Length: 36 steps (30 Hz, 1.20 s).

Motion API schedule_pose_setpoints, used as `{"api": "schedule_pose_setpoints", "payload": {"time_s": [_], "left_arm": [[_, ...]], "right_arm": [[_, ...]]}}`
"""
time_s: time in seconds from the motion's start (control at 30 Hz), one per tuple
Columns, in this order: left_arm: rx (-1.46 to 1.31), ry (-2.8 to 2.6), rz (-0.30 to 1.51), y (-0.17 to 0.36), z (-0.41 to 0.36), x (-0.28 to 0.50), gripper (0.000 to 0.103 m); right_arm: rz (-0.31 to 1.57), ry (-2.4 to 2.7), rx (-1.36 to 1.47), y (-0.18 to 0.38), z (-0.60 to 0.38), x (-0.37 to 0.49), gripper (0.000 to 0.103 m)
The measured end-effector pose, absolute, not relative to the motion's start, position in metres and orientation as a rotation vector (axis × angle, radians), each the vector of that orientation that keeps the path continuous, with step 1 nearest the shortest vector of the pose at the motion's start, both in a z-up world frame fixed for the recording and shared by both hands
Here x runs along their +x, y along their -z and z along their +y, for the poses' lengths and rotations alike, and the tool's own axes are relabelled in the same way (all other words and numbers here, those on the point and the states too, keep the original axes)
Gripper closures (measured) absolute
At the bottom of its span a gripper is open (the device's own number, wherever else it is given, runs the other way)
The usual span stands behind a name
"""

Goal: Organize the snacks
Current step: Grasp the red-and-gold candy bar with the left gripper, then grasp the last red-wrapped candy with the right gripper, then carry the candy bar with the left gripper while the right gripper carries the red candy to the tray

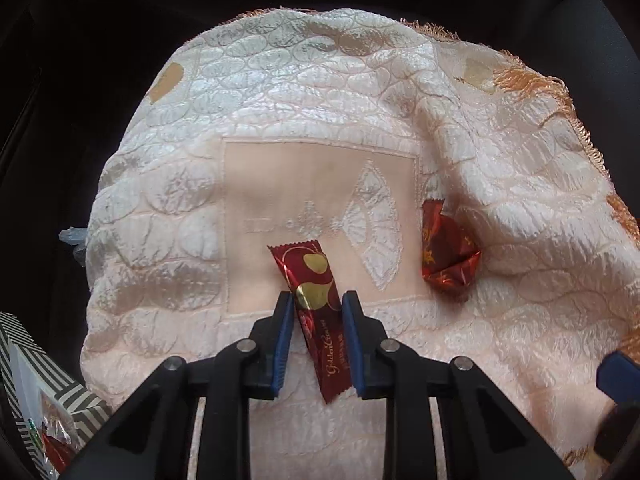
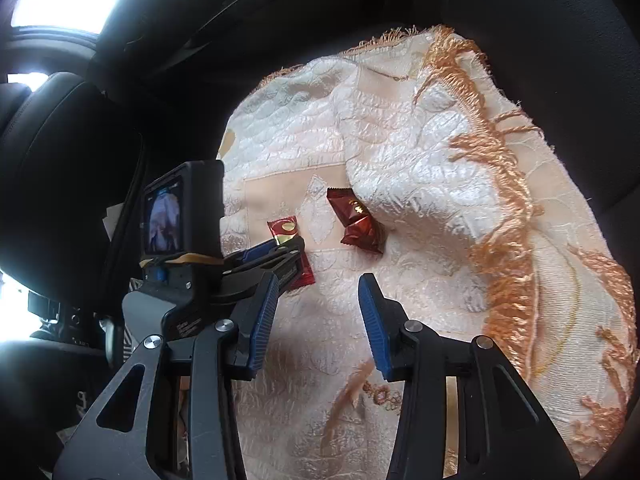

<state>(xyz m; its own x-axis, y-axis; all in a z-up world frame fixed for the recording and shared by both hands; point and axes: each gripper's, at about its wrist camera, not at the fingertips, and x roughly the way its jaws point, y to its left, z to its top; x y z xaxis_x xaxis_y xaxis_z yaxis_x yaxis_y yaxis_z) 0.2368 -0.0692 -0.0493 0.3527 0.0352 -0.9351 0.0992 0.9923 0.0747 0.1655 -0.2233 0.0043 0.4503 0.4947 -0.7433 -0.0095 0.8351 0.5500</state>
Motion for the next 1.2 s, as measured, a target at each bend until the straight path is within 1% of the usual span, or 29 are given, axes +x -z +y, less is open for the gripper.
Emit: {"api": "schedule_pose_setpoints", "payload": {"time_s": [0.03, 0.23, 0.37, 0.47, 0.6, 0.63, 0.67, 0.8, 0.9, 1.07, 1.2], "left_arm": [[0.109, 0.044, 1.208, 0.046, -0.063, 0.234, 0.080], [0.074, 0.058, 1.184, 0.032, -0.030, 0.210, 0.084], [0.054, 0.085, 1.182, 0.027, -0.023, 0.200, 0.085], [0.006, 0.092, 1.212, 0.034, -0.018, 0.214, 0.084], [-0.038, 0.077, 1.222, 0.040, -0.014, 0.218, 0.081], [-0.045, 0.075, 1.225, 0.041, -0.014, 0.219, 0.080], [-0.048, 0.075, 1.225, 0.043, -0.014, 0.221, 0.080], [-0.016, 0.093, 1.204, 0.041, -0.019, 0.218, 0.083], [-0.013, 0.104, 1.190, 0.035, -0.014, 0.209, 0.088], [0.000, 0.106, 1.146, 0.016, 0.002, 0.182, 0.089], [0.024, 0.114, 1.108, 0.001, 0.011, 0.150, 0.089]], "right_arm": [[1.079, -0.334, 0.523, -0.002, -0.220, 0.170, 0.062], [1.126, -0.264, 0.494, 0.019, -0.197, 0.207, 0.062], [1.189, -0.181, 0.462, 0.046, -0.188, 0.238, 0.062], [1.207, -0.133, 0.398, 0.061, -0.180, 0.256, 0.062], [1.229, -0.096, 0.359, 0.078, -0.175, 0.276, 0.061], [1.238, -0.121, 0.375, 0.082, -0.176, 0.279, 0.070], [1.240, -0.135, 0.382, 0.083, -0.177, 0.279, 0.075], [1.187, -0.170, 0.410, 0.071, -0.182, 0.264, 0.076], [1.141, -0.233, 0.423, 0.052, -0.181, 0.243, 0.076], [1.107, -0.304, 0.451, 0.029, -0.180, 0.203, 0.076], [1.112, -0.331, 0.452, 0.023, -0.178, 0.171, 0.076]]}}
